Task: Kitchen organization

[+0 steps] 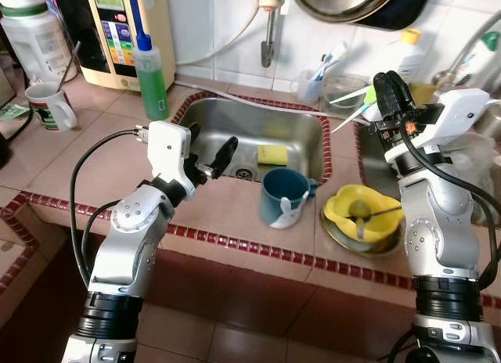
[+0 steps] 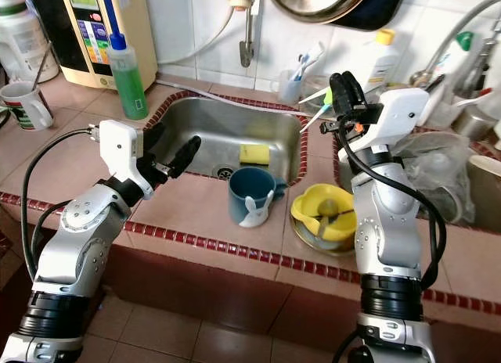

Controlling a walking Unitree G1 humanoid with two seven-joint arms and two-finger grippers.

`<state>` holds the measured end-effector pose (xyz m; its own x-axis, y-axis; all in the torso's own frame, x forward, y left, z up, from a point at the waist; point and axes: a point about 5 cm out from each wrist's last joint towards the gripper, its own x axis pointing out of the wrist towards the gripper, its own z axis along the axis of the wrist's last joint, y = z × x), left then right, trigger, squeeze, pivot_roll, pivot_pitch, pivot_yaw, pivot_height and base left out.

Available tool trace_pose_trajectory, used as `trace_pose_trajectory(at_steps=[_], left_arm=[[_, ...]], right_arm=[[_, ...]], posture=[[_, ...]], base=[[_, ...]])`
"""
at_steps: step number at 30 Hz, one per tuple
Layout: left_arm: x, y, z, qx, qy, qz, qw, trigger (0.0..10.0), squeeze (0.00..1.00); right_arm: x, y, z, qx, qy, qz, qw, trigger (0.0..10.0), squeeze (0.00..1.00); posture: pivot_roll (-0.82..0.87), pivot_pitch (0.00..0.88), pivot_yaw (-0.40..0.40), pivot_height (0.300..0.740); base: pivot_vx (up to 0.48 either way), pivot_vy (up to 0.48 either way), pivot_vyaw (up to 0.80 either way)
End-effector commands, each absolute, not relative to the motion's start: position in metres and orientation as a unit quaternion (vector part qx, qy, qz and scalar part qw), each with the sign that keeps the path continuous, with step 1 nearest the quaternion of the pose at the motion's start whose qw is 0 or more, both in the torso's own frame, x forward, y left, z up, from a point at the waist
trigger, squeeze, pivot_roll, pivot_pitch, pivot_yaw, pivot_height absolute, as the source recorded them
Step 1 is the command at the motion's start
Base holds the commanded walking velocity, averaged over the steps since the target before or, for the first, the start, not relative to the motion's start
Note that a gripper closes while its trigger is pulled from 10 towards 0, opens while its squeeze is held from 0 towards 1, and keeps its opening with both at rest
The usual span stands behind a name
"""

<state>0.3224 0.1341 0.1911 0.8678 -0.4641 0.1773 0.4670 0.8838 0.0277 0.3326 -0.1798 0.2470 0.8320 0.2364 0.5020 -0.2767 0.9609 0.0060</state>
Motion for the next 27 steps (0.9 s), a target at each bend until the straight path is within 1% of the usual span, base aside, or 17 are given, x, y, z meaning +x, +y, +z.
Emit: trace_pose_trajectory(at_steps=[1, 9, 19, 24, 26, 27], left_arm=[[0.321, 0.127, 0.192, -0.010, -0.089, -0.251, 0.964, 10.0, 0.00], [0.321, 0.126, 0.191, -0.006, -0.088, -0.251, 0.964, 10.0, 0.00], [0.319, 0.122, 0.192, 0.005, -0.088, -0.256, 0.963, 10.0, 0.00], [0.318, 0.119, 0.193, 0.025, -0.089, -0.274, 0.957, 10.0, 0.00], [0.315, 0.115, 0.193, 0.017, -0.082, -0.290, 0.953, 10.0, 0.00], [0.311, 0.109, 0.191, 0.025, -0.080, -0.308, 0.948, 10.0, 0.00]], right_arm=[[0.332, -0.189, 0.251, 0.035, -0.265, 0.119, 0.956, 10.0, 0.00], [0.332, -0.189, 0.252, 0.033, -0.265, 0.121, 0.956, 10.0, 0.00], [0.334, -0.193, 0.249, 0.041, -0.254, 0.118, 0.959, 10.0, 0.00], [0.342, -0.204, 0.242, 0.043, -0.223, 0.102, 0.969, 10.0, 0.00], [0.348, -0.209, 0.239, 0.047, -0.201, 0.096, 0.974, 10.0, 0.00], [0.352, -0.213, 0.236, 0.041, -0.185, 0.089, 0.978, 10.0, 0.00]], posture=[[0.07, 0.000, -0.050, 0.740], [0.07, 0.000, -0.050, 0.740], [0.07, 0.000, -0.048, 0.740], [0.07, 0.000, -0.046, 0.740], [0.07, 0.000, -0.047, 0.740], [0.07, 0.000, -0.047, 0.740]], base=[[0.386, 0.000, 0.00], [0.342, 0.000, 0.00], [0.000, 0.000, 0.00], [0.000, 0.000, 0.00], [0.000, 0.000, 0.00], [0.000, 0.000, 0.00]])
